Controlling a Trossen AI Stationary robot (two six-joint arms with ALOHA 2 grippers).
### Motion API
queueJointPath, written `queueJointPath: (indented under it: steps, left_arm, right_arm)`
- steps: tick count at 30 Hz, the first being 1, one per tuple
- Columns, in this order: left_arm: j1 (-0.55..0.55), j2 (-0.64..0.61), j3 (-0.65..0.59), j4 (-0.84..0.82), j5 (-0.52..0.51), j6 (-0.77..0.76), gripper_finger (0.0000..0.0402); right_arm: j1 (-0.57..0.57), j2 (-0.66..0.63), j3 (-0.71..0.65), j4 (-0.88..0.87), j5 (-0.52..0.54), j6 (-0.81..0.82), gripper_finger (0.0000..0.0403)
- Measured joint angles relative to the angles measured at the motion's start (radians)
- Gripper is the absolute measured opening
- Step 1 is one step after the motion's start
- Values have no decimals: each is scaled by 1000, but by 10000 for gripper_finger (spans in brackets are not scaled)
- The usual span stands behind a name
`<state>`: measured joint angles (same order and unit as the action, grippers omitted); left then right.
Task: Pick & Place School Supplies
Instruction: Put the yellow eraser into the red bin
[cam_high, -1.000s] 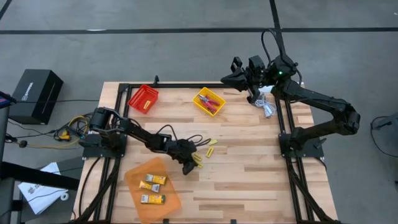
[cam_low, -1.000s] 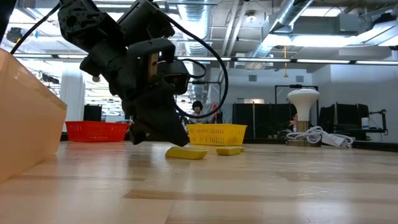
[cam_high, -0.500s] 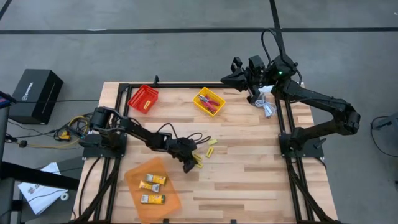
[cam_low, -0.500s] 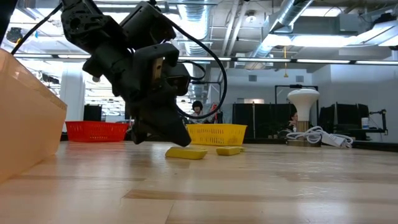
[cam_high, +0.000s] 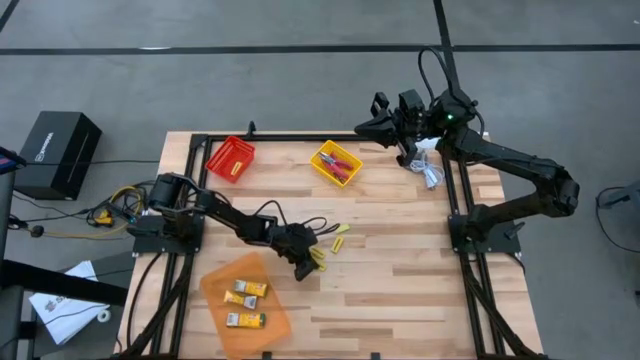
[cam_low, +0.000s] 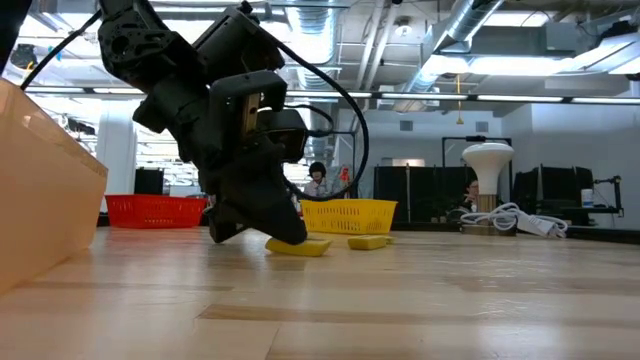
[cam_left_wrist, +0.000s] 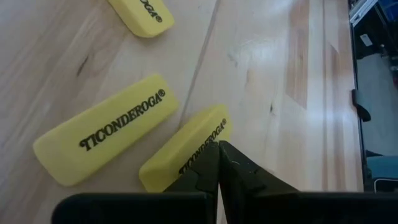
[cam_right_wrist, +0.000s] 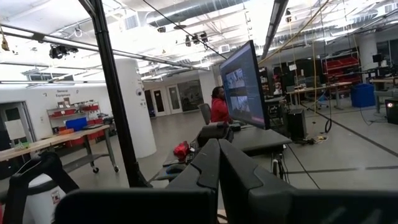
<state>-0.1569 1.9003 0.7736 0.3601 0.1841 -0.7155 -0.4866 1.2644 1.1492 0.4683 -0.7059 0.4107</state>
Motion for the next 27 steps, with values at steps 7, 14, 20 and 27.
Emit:
queueJointPath:
  steps: [7, 14, 20, 27]
  left_arm:
    - [-16, 30, 2, 8, -3, -15, 0]
    - [-39, 35, -6, 19, -46, -27, 0]
    - [-38, 31, -38, 64, -58, -122, 0]
    - [-38, 28, -45, 70, -58, -166, 0]
  right_arm:
    - [0, 0, 0, -7, 0, 0, 0]
    - [0, 0, 0, -26, -3, 0, 0]
    - [0, 0, 0, -27, -3, -2, 0]
    - [2, 0, 0, -27, -9, -2, 0]
